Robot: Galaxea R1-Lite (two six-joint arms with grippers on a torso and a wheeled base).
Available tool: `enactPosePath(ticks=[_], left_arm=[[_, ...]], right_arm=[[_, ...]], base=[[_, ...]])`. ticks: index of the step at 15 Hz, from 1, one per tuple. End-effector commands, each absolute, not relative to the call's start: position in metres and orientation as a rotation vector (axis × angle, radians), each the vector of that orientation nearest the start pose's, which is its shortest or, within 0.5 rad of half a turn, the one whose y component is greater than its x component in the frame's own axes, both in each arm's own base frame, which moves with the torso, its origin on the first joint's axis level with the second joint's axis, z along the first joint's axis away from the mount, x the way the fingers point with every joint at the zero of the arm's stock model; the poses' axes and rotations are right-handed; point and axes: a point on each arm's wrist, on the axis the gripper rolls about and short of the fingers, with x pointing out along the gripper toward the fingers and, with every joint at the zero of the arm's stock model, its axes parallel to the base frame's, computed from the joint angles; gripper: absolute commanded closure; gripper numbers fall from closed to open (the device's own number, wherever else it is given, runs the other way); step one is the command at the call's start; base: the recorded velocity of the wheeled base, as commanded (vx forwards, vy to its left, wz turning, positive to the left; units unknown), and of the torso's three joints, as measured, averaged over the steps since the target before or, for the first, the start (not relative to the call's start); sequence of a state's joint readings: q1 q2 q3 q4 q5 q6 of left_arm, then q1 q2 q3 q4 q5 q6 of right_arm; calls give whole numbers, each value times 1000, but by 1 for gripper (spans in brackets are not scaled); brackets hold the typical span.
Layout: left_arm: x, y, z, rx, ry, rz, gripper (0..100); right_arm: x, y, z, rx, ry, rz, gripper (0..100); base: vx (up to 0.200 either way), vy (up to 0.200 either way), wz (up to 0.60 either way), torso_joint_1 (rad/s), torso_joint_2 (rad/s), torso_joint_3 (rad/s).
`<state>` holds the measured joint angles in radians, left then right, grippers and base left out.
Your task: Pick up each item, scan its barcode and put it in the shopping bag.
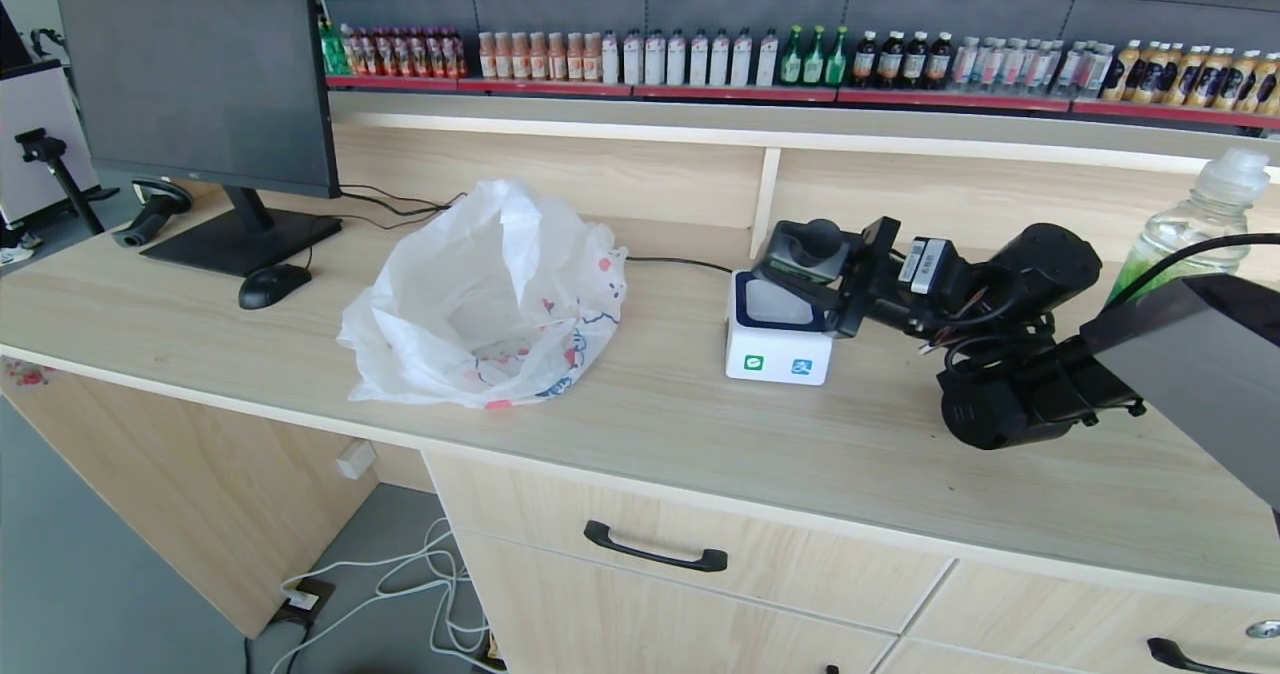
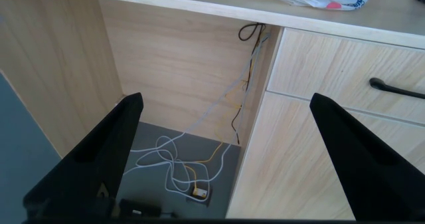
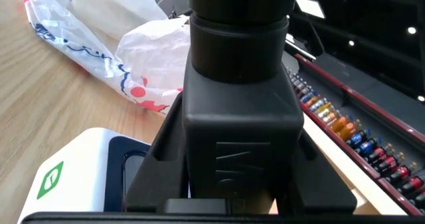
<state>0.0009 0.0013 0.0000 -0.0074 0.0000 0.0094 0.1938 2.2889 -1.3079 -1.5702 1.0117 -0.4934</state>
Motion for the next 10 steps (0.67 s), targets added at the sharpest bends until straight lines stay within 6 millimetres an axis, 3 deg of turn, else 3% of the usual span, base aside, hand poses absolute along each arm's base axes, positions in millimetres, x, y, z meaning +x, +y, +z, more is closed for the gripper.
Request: enactPosePath(ticks=[1, 10], left_arm=[[-23, 0, 76, 9, -6, 2, 0], [-23, 0, 76, 9, -6, 0, 0]], right_arm=[[419, 102, 179, -671, -868, 1012, 100], [369, 93, 200, -648, -818, 1028, 100]], base=[[0, 0, 0, 0, 0, 0], [0, 0, 0, 0, 0, 0]])
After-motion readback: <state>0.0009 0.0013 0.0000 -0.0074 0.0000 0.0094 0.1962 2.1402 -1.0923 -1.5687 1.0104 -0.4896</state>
